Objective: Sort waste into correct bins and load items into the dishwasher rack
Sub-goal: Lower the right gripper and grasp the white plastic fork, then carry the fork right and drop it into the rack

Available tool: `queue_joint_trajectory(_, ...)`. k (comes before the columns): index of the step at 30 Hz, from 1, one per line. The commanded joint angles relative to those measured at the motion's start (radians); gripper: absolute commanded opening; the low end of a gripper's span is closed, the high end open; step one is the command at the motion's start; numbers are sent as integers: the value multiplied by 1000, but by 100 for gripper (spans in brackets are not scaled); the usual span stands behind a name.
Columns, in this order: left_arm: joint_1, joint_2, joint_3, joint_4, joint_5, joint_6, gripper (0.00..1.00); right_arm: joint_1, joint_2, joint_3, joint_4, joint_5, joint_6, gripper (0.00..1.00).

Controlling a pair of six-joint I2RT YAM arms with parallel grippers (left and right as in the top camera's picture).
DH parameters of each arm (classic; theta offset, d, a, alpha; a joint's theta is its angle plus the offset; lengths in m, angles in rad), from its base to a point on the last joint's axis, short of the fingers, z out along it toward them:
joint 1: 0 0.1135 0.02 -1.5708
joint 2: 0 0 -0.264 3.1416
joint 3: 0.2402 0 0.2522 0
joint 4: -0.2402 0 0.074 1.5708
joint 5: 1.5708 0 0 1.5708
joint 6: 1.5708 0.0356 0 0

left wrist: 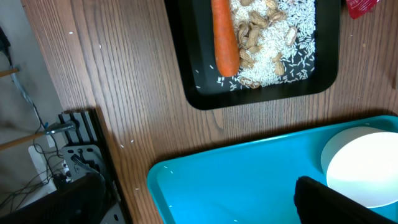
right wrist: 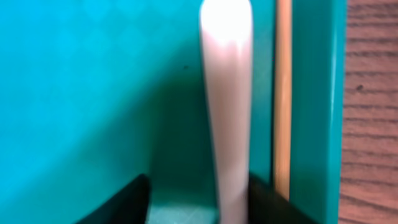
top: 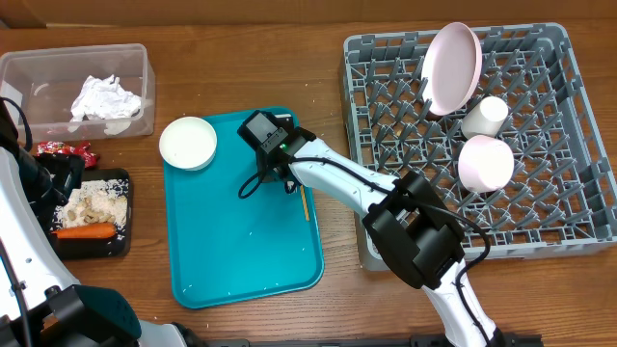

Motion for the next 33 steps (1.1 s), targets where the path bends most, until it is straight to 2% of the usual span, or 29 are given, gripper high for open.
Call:
queue_joint_trajectory(1, 4, 4, 6, -1, -20, -3, 100, 4, 18, -26, 0, -6, 21, 38)
queue_joint_trajectory(2, 4, 4, 6, -1, -20, -3, 100, 4, 18, -26, 0, -6, 21, 35)
queue_joint_trajectory(8, 4, 4, 6, -1, -20, -3, 100, 4, 18, -19, -7, -22, 20, 26)
queue_joint_trajectory(10, 4, 4, 6, -1, -20, -3, 100, 4, 18, -8, -16, -28, 20, 18)
queue_joint_trajectory(17, 4, 4, 6, -1, -20, -3, 100, 1, 18, -2, -21, -37, 20, 4)
queue_joint_trajectory(23, 4, 4, 6, -1, -20, -3, 100, 1, -1, -2, -35, -41, 21, 4)
queue_joint_trajectory(33, 4, 4, 6, -1, -20, -3, 100, -19, -222, -2, -84, -22, 19, 4)
